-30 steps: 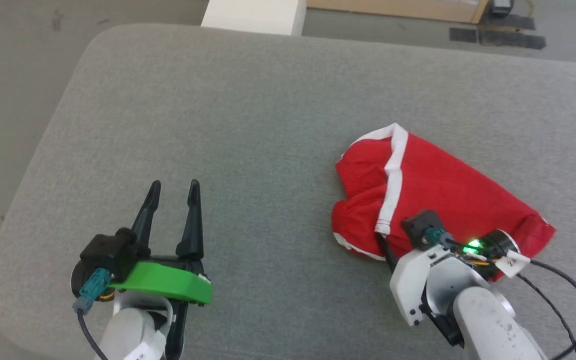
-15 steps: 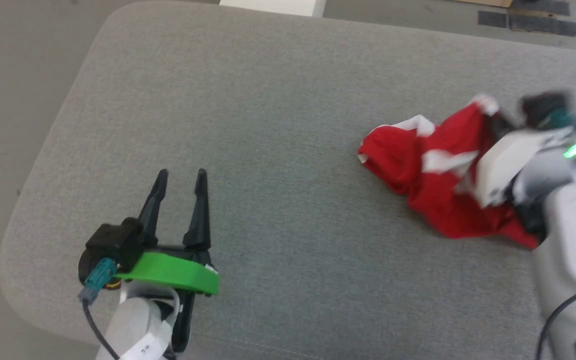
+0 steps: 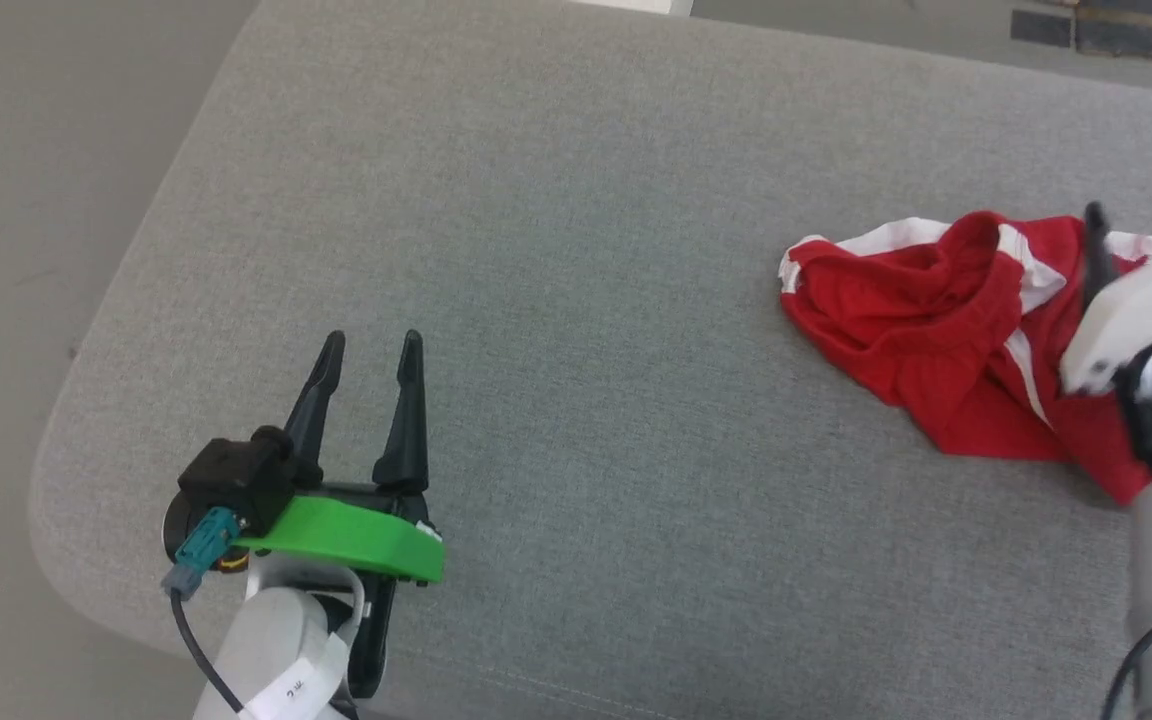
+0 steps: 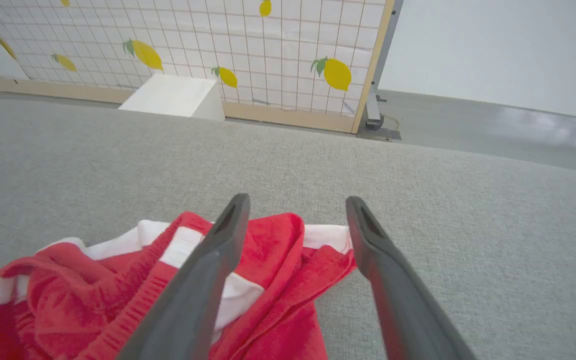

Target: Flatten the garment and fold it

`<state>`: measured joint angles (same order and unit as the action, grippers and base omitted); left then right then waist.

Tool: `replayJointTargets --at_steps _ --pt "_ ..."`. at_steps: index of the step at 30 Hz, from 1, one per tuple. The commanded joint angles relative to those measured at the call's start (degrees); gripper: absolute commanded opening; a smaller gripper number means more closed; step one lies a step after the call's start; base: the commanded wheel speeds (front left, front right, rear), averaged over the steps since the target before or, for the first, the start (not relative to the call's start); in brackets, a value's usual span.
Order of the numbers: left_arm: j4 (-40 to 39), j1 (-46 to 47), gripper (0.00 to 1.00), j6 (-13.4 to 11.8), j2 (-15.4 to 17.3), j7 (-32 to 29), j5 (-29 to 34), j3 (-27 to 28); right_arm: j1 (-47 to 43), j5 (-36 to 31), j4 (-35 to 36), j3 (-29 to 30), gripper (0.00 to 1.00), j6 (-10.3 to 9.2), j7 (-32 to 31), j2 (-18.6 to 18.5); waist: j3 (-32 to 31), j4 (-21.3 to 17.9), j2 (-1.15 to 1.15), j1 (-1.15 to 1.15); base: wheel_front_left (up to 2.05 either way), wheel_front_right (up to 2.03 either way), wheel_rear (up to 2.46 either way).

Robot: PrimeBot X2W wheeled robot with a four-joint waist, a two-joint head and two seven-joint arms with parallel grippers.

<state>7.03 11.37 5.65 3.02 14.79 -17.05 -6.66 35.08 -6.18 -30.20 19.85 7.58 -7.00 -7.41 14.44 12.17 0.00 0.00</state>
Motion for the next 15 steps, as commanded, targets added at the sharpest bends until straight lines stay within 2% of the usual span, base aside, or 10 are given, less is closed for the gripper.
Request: replayJointTargets --at_steps 1,10,15 --pt "0.3 -1.0 1.00 0.0 -0.1 0.2 0.5 0.7 -6.5 3.0 3.8 -3.5 1.00 -0.09 4.8 2.4 -3.3 -2.7 0.00 0.00 0.00 0.00 0.00" --pt "1.2 -3.3 1.00 0.7 -0.1 0.2 1.3 1.4 -26.1 10.9 17.2 -13.5 1.00 -0.09 13.6 4.5 -7.4 -10.0 0.00 0.00 0.00 0.00 0.00" --pt "3.2 -1.8 1.00 1.2 -0.1 0.2 0.0 -2.2 -31.3 13.8 19.0 -14.9 1.00 -0.09 16.9 4.5 -7.6 -14.8 0.00 0.00 0.00 0.00 0.00"
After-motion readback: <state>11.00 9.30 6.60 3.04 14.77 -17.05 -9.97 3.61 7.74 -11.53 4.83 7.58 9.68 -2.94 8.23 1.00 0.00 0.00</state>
